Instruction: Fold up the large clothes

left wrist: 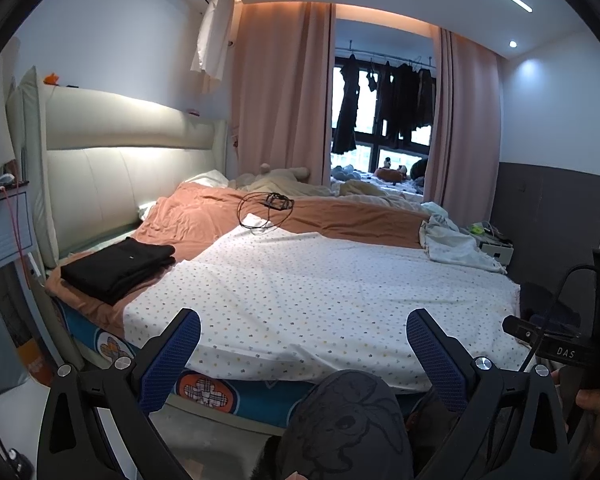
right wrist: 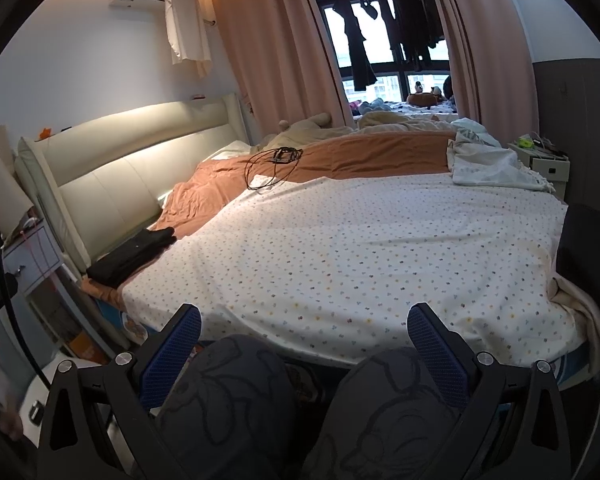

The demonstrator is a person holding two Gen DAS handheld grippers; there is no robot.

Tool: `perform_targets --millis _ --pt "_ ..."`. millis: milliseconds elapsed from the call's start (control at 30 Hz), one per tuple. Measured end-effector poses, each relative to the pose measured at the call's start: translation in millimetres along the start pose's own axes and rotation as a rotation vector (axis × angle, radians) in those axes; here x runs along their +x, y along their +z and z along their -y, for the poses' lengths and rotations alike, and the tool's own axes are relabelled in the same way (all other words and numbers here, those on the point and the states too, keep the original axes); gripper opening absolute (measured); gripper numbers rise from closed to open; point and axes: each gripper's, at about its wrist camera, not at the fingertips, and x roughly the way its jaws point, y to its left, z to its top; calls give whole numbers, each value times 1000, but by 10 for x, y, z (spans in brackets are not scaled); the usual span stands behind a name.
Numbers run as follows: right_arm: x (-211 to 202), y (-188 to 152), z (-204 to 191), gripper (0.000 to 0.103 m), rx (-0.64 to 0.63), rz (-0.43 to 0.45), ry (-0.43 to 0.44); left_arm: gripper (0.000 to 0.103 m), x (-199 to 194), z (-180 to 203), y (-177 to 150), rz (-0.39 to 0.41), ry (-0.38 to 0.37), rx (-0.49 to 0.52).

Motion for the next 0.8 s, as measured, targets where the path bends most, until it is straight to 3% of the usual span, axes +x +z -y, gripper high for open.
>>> perform_targets --millis 500,800 --pt "5 -53 21 103 10 -3 2 103 -26 32 -1 -9 -12 20" --pt "-56 -59 109 103 27 14 -18 103 -144 13 35 34 -1 14"
